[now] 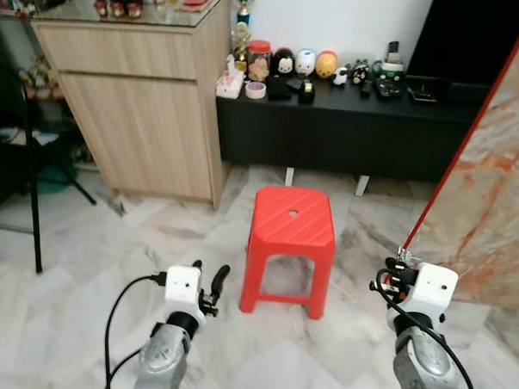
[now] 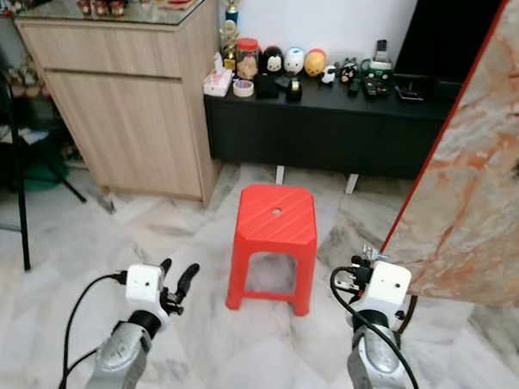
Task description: Hang keys on a hook
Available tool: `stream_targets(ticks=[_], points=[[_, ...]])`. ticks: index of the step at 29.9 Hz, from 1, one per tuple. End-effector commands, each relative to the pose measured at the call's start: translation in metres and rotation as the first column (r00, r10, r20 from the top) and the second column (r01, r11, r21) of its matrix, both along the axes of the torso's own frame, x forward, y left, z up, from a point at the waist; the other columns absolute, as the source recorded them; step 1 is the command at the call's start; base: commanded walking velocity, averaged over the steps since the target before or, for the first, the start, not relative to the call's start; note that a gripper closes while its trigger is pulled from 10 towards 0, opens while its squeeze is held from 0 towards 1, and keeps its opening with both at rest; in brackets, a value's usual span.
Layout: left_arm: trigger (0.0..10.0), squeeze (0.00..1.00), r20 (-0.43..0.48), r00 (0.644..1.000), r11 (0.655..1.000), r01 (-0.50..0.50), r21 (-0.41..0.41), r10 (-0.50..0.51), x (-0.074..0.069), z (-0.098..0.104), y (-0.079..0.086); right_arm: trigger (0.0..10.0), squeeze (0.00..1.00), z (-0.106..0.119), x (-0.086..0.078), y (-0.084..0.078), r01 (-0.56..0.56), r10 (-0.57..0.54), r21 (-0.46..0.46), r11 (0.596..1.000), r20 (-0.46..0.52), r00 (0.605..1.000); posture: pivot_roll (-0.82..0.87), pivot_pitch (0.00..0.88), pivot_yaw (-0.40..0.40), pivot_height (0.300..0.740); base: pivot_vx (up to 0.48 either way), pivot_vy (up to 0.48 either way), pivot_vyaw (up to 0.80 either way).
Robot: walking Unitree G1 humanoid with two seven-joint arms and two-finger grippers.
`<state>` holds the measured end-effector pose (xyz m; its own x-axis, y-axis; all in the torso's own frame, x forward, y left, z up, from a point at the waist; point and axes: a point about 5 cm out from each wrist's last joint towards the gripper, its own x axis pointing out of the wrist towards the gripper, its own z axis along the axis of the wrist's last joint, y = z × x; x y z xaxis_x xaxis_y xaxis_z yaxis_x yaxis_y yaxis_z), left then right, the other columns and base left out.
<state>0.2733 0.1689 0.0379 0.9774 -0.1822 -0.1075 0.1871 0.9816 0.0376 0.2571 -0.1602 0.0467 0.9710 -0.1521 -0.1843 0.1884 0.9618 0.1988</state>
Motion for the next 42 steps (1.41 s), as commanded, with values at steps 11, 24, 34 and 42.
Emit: stream_targets(ticks=[11,24,34,42], points=[[10.0,0.00,0.005,0.999,0.999,0.040,0.003,-0.040,-0.002,-0.002,-0.011,10.0,0.00,0.009,0.003,-0.013,0.024,-0.024,-0.014,1.000,0.029,0.999,0.00,0.000,-0.084,0.740,0.000,-0.403,0.00],[10.0,0.00,0.022,0.999,0.999,0.035,-0.015,-0.035,0.007,0.004,-0.016,10.0,0.00,0.018,0.015,-0.020,0.047,-0.047,-0.007,0.999,0.050,0.998,0.00,0.011,-0.088,0.740,0.000,-0.402,0.00],[10.0,0.00,0.020,0.999,0.999,0.034,-0.011,-0.033,0.007,0.003,-0.013,10.0,0.00,0.019,0.018,-0.018,0.059,-0.059,0.000,0.998,0.049,0.997,0.00,0.028,-0.074,0.740,0.000,-0.400,0.00],[10.0,0.00,0.019,0.999,0.999,0.040,-0.008,-0.040,0.007,0.004,-0.013,10.0,0.00,0.018,0.016,-0.018,0.071,-0.071,0.005,0.997,0.046,0.996,0.00,0.031,-0.066,0.740,0.000,-0.402,0.00]])
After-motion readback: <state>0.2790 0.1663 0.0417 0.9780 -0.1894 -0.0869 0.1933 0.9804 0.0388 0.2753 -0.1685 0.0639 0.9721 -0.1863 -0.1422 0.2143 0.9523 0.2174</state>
